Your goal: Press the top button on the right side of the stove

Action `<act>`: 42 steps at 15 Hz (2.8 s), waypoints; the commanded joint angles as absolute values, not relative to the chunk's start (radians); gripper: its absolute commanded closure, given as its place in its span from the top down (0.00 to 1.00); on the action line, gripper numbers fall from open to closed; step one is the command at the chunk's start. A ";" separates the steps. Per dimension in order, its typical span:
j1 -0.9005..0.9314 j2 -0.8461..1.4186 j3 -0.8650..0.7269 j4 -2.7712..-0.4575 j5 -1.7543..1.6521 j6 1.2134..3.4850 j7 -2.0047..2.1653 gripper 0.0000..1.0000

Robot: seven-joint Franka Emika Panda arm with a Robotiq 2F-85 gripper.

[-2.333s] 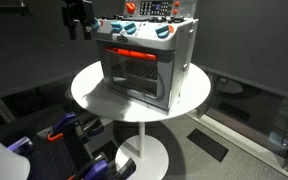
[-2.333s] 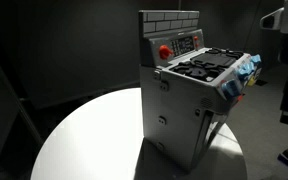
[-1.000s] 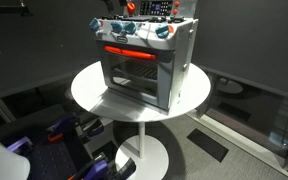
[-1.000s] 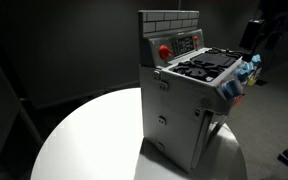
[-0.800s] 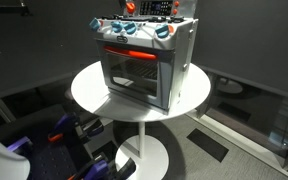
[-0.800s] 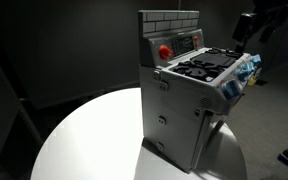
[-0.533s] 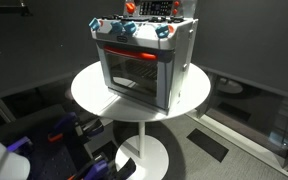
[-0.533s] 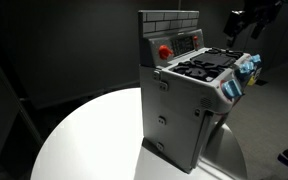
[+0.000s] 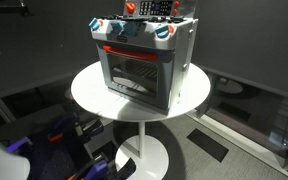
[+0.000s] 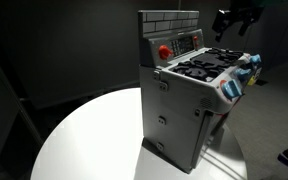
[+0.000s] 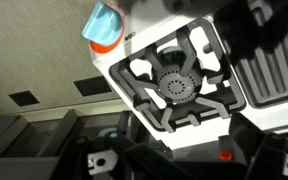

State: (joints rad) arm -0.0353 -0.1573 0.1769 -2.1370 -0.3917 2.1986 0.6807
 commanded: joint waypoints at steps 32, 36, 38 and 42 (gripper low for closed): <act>0.071 0.037 0.052 -1.894 -0.228 2.113 0.530 1.00; 0.076 -0.045 0.062 -1.953 -0.143 1.992 0.461 1.00; 0.077 -0.086 0.067 -1.982 -0.101 1.919 0.418 1.00; 0.080 -0.176 0.079 -2.057 -0.060 1.821 0.340 1.00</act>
